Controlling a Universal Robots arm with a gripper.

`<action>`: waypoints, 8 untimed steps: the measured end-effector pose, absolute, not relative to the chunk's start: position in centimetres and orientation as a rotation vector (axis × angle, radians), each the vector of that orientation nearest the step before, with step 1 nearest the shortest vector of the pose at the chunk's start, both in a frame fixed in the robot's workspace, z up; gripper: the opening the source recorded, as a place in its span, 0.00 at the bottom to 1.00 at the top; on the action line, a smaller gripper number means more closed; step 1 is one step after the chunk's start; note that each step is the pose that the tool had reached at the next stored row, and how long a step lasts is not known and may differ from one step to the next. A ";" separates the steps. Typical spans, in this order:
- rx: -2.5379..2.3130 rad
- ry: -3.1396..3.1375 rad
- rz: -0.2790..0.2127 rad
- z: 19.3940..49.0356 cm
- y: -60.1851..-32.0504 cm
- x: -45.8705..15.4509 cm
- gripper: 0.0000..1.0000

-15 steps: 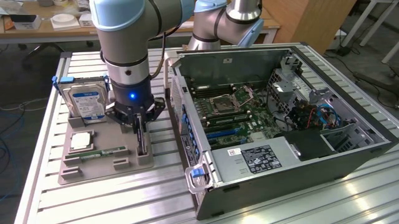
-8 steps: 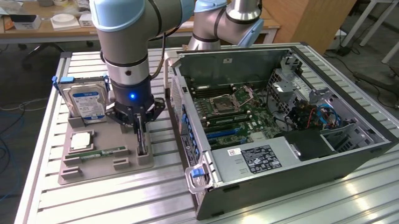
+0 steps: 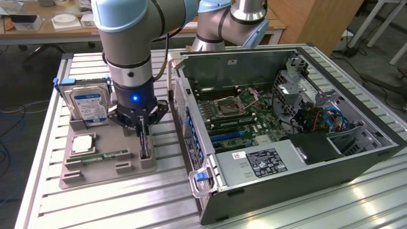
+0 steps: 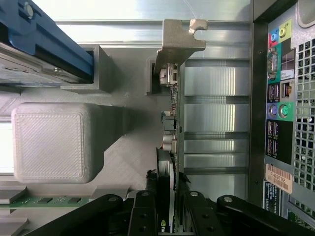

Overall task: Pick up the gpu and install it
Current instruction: 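Pick up the gpu and move the gpu toward the slot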

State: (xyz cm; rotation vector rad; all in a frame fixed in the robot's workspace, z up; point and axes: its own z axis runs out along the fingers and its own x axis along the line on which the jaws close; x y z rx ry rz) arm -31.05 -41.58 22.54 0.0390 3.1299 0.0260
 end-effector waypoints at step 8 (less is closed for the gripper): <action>0.039 3.130 0.026 22.5 -41.6 -31.0 0.26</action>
